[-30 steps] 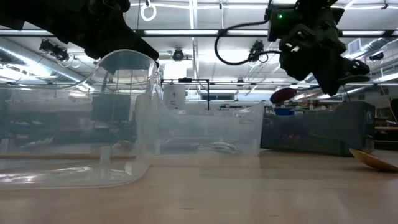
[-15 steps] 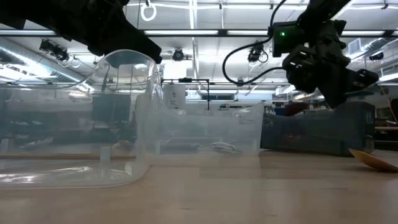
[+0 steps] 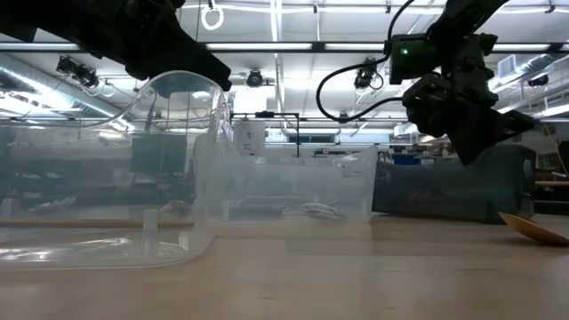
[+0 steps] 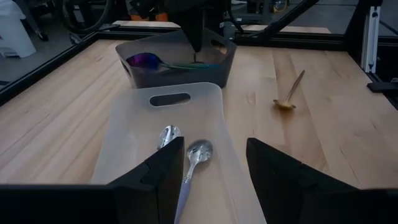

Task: Sort silverware by color (type)
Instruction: Put the gold spoon into the bottom transparent bin

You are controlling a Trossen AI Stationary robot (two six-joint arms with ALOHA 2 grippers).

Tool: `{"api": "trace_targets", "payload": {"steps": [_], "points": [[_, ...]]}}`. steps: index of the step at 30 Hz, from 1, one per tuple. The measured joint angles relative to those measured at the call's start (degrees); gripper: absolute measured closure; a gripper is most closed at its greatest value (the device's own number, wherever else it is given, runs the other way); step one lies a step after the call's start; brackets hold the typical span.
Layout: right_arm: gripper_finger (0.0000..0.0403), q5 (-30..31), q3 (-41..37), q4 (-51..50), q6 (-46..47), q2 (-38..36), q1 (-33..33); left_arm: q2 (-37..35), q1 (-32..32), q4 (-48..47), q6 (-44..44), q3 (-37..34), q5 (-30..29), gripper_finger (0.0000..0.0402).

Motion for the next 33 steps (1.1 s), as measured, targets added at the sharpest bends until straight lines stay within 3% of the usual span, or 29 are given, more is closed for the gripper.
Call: {"api": "trace_targets", "payload": {"steps": [12,19,24,33], "points": [[0.0281,-0.38,5.82,0.64,-3.96,-0.02,0.00,0.00,0.00,-1.29,-1.36,0.00,0.00,0.0221],[0.0281,6.95,9.49,3.92,-10.61,-0.02,3.87,-0.08,0.00,-6.00,-3.98,0.02,0.01,0.0221],[0.0284,14.44,9.53,10.57,-13.49,-0.02,9.53,-0.11,1.18,-10.41,-7.74,0.02,1.41,0.0227],[0.0284,21.50,9.53,16.20,-19.86,-0.02,19.91,-0.15,3.54,-10.34,-9.27,1.14,5.65,0.0237]]}}
